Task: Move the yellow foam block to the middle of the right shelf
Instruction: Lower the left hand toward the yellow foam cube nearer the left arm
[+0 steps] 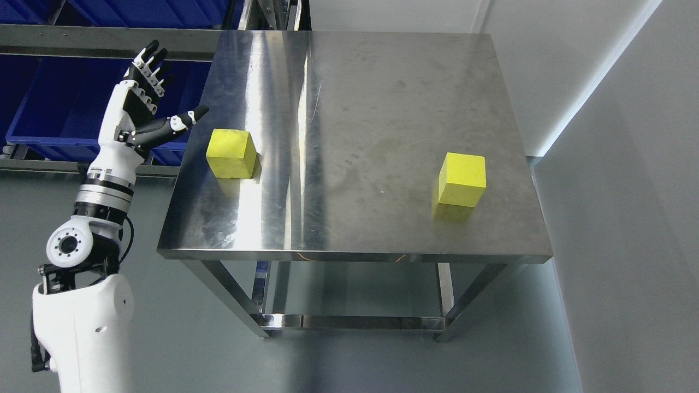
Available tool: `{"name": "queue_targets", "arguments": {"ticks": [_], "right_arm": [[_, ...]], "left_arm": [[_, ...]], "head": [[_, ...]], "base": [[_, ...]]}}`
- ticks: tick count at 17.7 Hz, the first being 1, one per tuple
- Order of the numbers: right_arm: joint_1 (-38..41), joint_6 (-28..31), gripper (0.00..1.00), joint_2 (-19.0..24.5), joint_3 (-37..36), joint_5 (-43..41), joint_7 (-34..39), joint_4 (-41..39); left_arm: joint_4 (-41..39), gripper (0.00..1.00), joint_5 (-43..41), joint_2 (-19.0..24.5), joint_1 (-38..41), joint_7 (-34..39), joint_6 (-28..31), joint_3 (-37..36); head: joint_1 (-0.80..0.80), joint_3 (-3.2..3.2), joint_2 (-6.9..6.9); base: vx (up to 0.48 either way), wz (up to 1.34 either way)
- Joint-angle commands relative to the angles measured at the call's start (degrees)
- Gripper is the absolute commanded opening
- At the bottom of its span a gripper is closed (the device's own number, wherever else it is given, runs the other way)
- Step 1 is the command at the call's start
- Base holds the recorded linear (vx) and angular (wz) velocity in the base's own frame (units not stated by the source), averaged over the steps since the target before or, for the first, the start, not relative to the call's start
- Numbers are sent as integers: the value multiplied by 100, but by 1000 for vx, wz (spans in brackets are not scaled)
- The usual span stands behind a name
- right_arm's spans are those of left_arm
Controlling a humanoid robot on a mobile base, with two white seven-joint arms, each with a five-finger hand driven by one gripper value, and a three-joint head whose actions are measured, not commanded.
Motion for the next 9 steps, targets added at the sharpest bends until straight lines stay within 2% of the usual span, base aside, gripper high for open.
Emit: {"name": "queue_targets", "arguments": {"ticks": [1,3,5,9], "right_arm": [[-18,4,100,-100,0,-14,2,-100],[-18,4,100,-100,0,-14,2,-100],[-18,4,100,-100,0,-23,2,-100],[-18,4,100,-100,0,-14,2,-100]], "left_arm": [[-40,100,3,63,-10,-13,0,31],[-49,100,3,412,-1,-100,-35,49],[-119,100,12,581,-10,-320,-131,127],[-286,100,12,1055,121,-1153,-167,514]], "head": [[0,0,0],[0,0,0],[0,0,0],[0,0,0]], "base": [[0,0],[0,0],[0,0],[0,0]]}}
